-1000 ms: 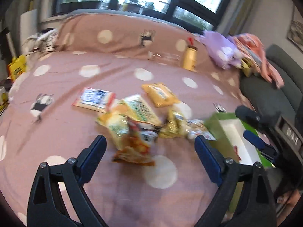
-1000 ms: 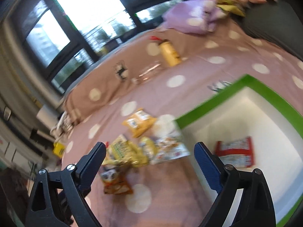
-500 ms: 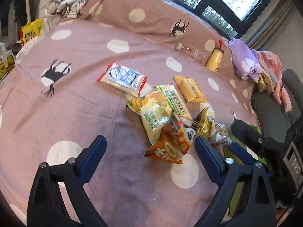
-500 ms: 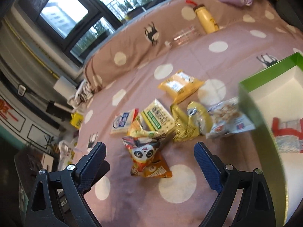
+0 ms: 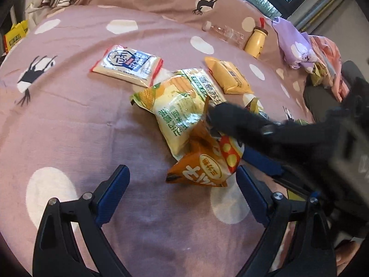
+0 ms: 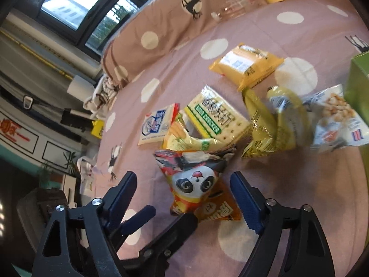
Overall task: Organize snacks
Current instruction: 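Move the right tool back to the panda-print orange bag and grasp it, then lift the panda bag with the right tool and carry it over the box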
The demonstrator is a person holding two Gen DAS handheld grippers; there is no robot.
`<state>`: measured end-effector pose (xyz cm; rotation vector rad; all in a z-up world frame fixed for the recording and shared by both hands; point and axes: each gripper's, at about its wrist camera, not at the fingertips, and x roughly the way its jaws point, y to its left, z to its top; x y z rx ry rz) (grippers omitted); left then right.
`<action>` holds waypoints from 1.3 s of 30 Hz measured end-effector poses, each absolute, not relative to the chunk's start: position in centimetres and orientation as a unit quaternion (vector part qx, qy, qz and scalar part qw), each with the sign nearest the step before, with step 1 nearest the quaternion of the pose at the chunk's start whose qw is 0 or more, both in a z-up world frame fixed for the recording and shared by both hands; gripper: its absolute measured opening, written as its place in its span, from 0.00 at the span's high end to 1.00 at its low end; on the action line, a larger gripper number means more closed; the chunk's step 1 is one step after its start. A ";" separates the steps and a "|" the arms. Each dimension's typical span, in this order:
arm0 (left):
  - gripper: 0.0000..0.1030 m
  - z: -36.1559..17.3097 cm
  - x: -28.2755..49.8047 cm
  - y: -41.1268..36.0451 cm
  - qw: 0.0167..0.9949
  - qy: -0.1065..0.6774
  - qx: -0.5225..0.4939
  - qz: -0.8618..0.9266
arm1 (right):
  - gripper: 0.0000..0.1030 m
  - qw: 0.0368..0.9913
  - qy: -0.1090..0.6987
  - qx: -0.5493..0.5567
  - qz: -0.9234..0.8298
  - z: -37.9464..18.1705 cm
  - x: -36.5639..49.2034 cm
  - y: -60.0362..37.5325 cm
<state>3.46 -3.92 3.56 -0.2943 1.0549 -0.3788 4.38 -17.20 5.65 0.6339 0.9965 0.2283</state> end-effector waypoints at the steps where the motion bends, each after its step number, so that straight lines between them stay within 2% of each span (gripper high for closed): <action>1: 0.11 3.5 3.5 -4.0 0.837 0.499 -0.136 -0.177 | 0.26 0.823 0.472 0.298 0.106 5.4 4.6 -17.3; 4: 0.13 3.2 3.6 -4.2 0.835 0.502 -0.135 -0.182 | 0.35 0.814 0.479 0.309 0.108 4.6 5.0 -17.5; 7: 0.18 2.7 4.0 -4.3 0.828 0.509 -0.142 -0.188 | 0.40 0.808 0.483 0.318 0.112 4.1 5.2 -17.7; 8: 0.20 2.6 4.0 -4.3 0.827 0.510 -0.141 -0.187 | 0.45 0.807 0.486 0.318 0.110 3.9 5.3 -17.8; 10: 0.23 2.7 4.0 -4.5 0.831 0.507 -0.134 -0.186 | 0.47 0.803 0.489 0.323 0.112 3.5 5.4 -17.9; 12: 0.31 2.7 3.9 -4.5 0.830 0.505 -0.137 -0.193 | 0.51 0.798 0.489 0.332 0.119 3.3 5.4 -18.0; 15: 0.41 2.7 3.9 -4.8 0.823 0.507 -0.146 -0.209 | 0.52 0.803 0.489 0.321 0.117 3.5 5.2 -17.7; 21: 0.46 3.4 3.3 -5.2 0.832 0.497 -0.133 -0.207 | 0.57 0.813 0.480 0.308 0.115 4.6 4.7 -17.3; 39: 0.47 8.1 0.5 -6.2 0.865 0.429 -0.103 -0.238 | 0.57 0.856 0.401 0.304 0.119 9.6 1.1 -17.8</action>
